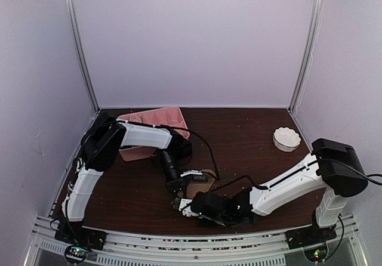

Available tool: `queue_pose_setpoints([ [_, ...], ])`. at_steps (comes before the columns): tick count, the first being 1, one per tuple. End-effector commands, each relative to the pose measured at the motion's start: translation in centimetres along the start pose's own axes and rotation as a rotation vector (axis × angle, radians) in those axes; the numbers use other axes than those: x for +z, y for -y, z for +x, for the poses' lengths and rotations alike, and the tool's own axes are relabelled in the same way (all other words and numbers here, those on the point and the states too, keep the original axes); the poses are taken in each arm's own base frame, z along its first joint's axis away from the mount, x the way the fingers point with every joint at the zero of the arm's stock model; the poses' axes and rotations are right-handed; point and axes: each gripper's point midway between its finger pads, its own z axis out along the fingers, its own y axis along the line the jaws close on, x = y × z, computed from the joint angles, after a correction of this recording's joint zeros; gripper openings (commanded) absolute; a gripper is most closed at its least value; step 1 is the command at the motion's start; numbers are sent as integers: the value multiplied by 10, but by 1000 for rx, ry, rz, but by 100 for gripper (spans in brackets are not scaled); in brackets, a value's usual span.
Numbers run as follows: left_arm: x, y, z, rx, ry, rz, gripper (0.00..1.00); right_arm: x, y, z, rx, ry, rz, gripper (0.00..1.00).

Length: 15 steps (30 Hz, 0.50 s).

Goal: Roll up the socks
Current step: Roll the sock at the center of the board.

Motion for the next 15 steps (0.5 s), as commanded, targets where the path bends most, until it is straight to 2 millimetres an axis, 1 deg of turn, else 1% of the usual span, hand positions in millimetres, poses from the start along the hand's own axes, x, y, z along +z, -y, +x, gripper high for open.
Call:
queue_pose_setpoints([
  [1,5,-33,16,5,-53,-91,13,9,-13,11,67,-42,-92,13],
  [2,1,-33,15,18,-43,-108,30,11,-16,18,106,-59,-113,11],
  [3,-4,-32,14,45,-31,-134,44,13,-18,25,151,-72,-140,9],
  [4,-7,-31,14,72,-21,-154,48,14,-22,33,192,-86,-169,9],
  [7,-17,-23,13,148,14,-205,50,17,-36,57,305,-131,-243,6],
  [9,-25,-16,9,208,57,-245,51,17,-46,71,362,-156,-284,5],
  [12,-38,-2,5,300,119,-302,51,15,-61,85,460,-178,-368,4],
  [15,-49,9,6,390,163,-362,54,15,-70,101,562,-221,-444,2],
])
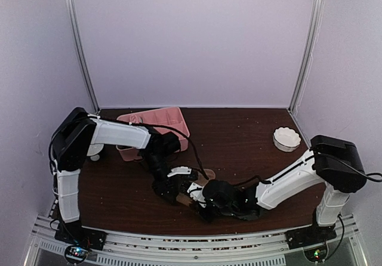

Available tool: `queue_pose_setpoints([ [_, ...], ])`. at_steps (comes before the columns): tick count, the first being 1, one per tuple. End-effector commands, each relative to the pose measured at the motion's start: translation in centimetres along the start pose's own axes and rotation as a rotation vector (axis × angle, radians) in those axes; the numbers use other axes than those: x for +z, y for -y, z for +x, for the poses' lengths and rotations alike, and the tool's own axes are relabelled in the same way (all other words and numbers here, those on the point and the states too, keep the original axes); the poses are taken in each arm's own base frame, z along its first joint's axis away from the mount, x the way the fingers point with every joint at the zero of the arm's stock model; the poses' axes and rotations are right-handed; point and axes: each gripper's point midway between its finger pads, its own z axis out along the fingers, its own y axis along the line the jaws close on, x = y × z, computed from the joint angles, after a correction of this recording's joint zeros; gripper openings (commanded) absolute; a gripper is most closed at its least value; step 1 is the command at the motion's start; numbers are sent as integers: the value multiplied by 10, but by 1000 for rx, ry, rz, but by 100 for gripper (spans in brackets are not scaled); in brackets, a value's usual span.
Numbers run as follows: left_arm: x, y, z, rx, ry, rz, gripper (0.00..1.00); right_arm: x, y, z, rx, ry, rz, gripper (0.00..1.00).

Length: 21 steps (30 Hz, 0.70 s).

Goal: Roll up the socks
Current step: Roll the sock at the center of the board.

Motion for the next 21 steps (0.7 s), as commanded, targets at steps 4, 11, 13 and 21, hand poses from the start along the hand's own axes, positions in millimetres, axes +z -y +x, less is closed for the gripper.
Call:
queue_pose_setpoints([
  [4,-34,-5,-10,260,100,-253,93,-7,-12,132,279,-392,-204,1],
  [11,-44,23,-13,407,181,-292,98,-10,2,156,449,-497,-229,1],
  [13,-39,28,-15,447,155,-302,97,-11,4,162,485,-524,-238,1],
  [21,-16,12,-31,525,70,-349,49,-13,11,184,617,-613,-260,1],
])
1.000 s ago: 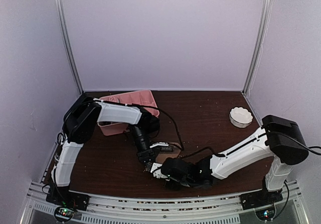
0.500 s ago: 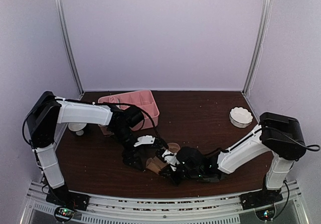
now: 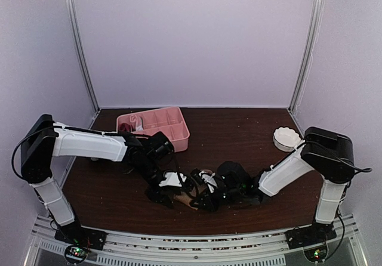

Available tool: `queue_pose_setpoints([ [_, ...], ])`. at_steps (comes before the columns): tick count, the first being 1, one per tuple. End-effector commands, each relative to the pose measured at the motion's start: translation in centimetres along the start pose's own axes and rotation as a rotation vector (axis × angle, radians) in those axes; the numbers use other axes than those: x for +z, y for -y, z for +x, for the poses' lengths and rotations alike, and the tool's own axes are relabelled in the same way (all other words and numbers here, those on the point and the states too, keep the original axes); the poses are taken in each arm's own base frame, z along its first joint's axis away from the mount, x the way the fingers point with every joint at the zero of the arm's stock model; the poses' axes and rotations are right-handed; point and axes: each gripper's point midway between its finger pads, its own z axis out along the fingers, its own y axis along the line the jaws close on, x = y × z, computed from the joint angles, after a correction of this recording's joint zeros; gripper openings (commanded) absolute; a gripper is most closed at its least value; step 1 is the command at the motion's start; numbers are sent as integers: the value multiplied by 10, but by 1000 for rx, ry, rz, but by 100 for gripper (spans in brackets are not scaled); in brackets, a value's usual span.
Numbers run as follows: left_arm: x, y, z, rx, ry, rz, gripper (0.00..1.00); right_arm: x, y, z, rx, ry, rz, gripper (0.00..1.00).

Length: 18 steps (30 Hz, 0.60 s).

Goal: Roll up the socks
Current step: Roll the sock at the center of the board.

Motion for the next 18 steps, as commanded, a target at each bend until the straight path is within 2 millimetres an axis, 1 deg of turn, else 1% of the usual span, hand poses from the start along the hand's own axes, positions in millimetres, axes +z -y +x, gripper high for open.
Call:
queue_pose_setpoints([
  [1,8,-29,-9,80,-16,-77,46,-28,66,164,304,-512,235,1],
  [2,10,-33,-9,84,-26,-85,44,-28,65,165,311,-517,228,1],
  [6,17,-42,-9,104,-44,-109,44,-27,64,166,326,-520,213,1],
  [11,29,-40,-3,121,-77,-98,44,-27,64,163,323,-520,212,1],
  [14,36,-40,5,120,-102,-87,43,-28,64,161,321,-516,211,1],
  [16,42,-41,12,110,-129,-74,36,-29,64,160,320,-513,209,1],
  [18,46,-45,17,88,-153,-77,26,-29,63,158,314,-510,205,1],
])
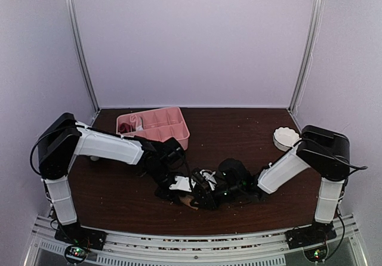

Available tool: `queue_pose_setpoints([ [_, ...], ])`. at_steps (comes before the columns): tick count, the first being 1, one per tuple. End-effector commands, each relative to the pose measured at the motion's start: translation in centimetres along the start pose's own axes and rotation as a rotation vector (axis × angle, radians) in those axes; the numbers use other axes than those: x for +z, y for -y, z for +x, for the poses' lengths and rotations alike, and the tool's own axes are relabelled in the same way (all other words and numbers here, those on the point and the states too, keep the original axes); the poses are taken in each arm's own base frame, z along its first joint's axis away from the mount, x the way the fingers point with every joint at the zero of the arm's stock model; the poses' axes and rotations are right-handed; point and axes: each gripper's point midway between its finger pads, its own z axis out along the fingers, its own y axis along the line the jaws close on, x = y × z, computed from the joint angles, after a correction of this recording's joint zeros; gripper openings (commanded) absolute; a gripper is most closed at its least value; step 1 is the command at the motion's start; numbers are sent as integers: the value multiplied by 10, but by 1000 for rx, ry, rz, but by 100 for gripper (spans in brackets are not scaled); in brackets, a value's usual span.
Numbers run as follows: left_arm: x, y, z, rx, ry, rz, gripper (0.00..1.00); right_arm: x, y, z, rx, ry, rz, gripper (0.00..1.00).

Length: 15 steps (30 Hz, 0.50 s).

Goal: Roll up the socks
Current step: Roll the sock at the center of the board.

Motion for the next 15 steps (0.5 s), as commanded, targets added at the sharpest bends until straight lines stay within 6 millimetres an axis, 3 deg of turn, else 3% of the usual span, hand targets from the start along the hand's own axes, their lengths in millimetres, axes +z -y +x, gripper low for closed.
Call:
queue_pose_setpoints([
  [1,9,-16,3,-1,-37,-24,19,-31,71,154,280,-462,304,1],
  [3,8,-17,1,-25,-27,-10,9,-32,71,152,269,-456,313,3],
  [7,4,-7,-5,-65,3,62,0,-36,74,140,228,-410,350,10],
  [10,6,7,-7,-110,10,158,0,-38,73,127,184,-349,368,14],
  [15,18,23,2,-243,-43,311,0,-45,61,95,33,-184,424,33],
])
